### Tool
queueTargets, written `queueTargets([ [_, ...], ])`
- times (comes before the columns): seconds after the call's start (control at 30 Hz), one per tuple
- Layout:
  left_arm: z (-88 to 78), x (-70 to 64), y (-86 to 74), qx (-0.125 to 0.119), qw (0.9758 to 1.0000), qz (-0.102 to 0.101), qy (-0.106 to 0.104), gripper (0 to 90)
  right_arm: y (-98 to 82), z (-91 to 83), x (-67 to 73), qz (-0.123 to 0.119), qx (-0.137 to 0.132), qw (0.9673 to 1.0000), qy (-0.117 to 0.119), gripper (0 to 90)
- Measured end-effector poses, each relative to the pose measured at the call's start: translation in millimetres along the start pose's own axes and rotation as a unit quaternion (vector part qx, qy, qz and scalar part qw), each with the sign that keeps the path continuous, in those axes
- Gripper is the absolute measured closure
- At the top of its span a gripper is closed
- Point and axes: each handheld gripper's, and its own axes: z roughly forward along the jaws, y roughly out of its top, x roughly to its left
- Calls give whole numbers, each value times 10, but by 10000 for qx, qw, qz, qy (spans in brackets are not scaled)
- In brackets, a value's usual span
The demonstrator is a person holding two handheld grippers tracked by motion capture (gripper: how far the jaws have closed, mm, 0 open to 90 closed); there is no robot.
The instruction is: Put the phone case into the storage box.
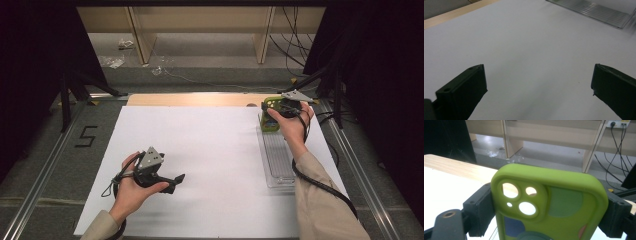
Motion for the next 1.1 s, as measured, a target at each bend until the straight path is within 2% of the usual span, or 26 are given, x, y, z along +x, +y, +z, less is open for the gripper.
queueTargets([
  [0.63,3,-2,-1,17,10000,12,6,0,19,-24,-35,154,59,9999,42,39],
  [1.1,1,-3,0,12,10000,10,13,0,32,-81,-37,176,6,9998,108,23],
])
